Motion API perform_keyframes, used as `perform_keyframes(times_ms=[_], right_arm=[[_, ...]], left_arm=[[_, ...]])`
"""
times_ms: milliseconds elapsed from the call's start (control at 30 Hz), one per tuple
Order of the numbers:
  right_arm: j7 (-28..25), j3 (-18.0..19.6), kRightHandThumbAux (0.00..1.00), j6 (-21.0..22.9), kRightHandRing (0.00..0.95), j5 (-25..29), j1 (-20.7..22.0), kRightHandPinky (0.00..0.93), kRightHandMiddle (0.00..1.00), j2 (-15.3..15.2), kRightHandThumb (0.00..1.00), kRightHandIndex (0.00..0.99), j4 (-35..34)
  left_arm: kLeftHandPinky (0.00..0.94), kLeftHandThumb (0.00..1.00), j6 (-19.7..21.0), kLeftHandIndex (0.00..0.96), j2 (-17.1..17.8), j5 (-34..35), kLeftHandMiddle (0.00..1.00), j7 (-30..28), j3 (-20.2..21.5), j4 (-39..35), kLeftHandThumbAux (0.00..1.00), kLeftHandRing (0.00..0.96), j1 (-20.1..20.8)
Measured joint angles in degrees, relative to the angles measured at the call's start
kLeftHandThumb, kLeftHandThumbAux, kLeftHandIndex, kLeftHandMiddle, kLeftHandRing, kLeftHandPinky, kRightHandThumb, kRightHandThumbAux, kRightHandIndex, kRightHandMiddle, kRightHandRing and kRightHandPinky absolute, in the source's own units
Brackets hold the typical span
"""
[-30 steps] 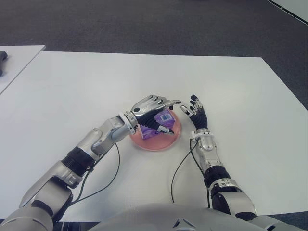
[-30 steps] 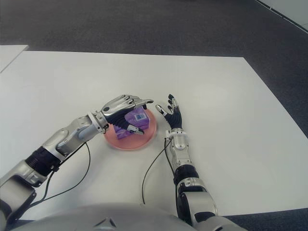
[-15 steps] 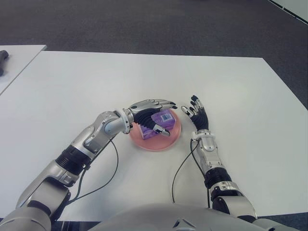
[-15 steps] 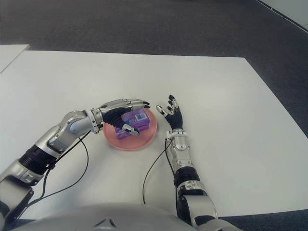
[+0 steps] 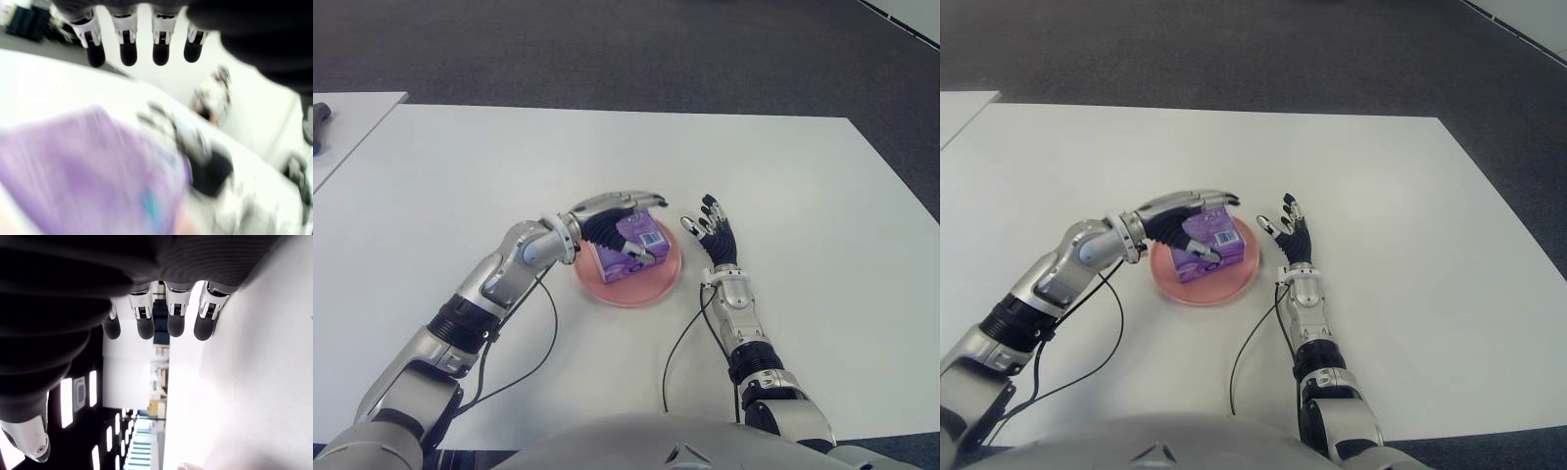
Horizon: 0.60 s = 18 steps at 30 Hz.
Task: Put the tissue paper into the plate.
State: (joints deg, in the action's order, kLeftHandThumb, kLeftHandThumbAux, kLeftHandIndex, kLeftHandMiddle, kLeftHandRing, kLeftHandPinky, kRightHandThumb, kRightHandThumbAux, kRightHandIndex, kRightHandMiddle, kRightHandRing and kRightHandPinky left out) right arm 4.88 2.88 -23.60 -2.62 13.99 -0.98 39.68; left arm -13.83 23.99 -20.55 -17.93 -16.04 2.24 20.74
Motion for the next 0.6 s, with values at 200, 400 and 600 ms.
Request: perform_keyframes(times_ms=[200,400,600], right_arm=[[1.8,-0.6,0.571,-0.1,0.0,-0.7,-1.9,0.0,0.0,1.4,0.159,0.01,-2.3],[2.2,-1.1,0.553,-0.1,0.0,-1.5,-2.1,0.0,0.0,1.5,0.141,0.004,-2.4],[2.2,-1.1,0.529,-0.5,0.0,-1.5,-1.4,0.0,0.0,1.2,0.115,0.0,-1.2]], left_arm=[[0.0,0.011,0.0,0.0,-6.4,10.1,0.0,10.3,12.5,2.9,0.449,0.0,2.3],[0.0,0.001,0.2,0.0,-12.3,13.0,0.0,21.7,19.7,6.0,0.446,0.0,4.9],[0.0,0.0,0.1,0.0,-16.4,13.7,0.0,25.9,21.3,6.7,0.397,0.0,1.4]])
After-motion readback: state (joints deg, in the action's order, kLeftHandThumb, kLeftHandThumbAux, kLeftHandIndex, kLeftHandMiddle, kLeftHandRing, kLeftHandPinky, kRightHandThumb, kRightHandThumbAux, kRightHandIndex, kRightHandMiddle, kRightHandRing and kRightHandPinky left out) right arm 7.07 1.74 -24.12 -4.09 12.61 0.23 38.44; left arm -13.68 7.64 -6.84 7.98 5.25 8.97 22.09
